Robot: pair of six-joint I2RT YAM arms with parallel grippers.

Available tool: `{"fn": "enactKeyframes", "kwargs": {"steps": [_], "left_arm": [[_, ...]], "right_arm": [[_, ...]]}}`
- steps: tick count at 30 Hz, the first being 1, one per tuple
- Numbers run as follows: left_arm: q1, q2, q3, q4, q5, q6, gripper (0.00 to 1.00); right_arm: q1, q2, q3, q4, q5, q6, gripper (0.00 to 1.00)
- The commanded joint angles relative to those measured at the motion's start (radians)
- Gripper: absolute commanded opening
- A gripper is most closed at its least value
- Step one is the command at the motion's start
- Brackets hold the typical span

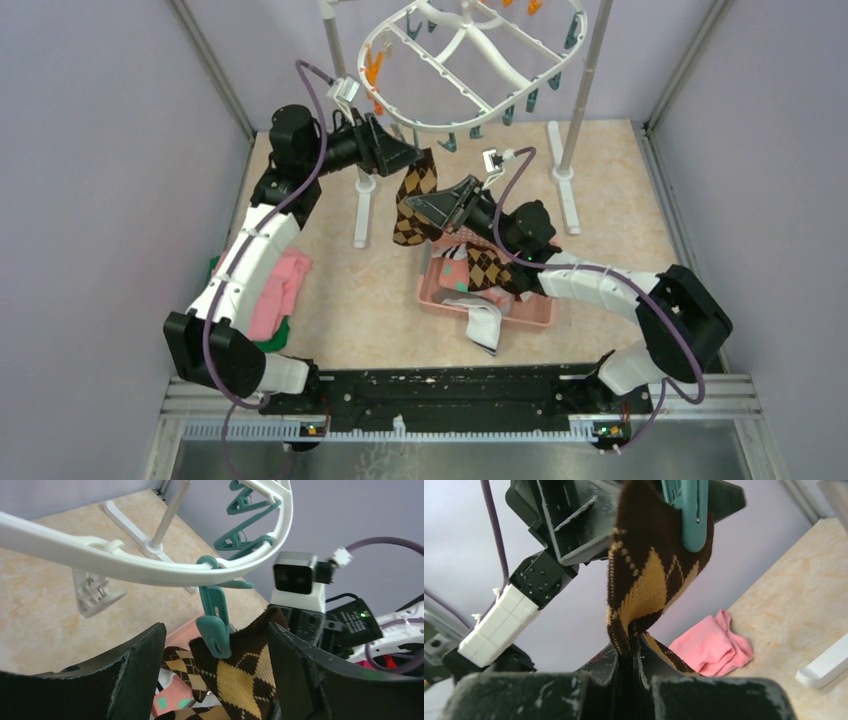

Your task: Remove the socks clipped to the hanger

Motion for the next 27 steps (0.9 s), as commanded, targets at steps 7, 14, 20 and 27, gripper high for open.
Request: {"fn": "enactKeyframes", "kwargs": {"steps": [7,14,20,27], "left_arm": [[-0.001,-0.011,0.085,-0.04,-0.065,0.088,0.8],[0.0,-0.038,0.14,-0.114,-0.185,0.148,0.77],[-0.016,-0.053,0.144,-0.187,-0.212,0.177,0.81],[-0.015,-0.143,-0.028,-0.167,-0.102,0.154,0.99]], "right_arm": [[0.069,-0.062,0.089,-0.264,0.115,-0.282,0.0],[0.155,-0.107,0.136,-0.447,0.31,-0.51,0.0],[0.19,-0.07,0.188,-0.481,0.39,-0.567,0.0],[0.193,-0.098,0.161,-0.442,0.433,-0.592,0.0]]}}
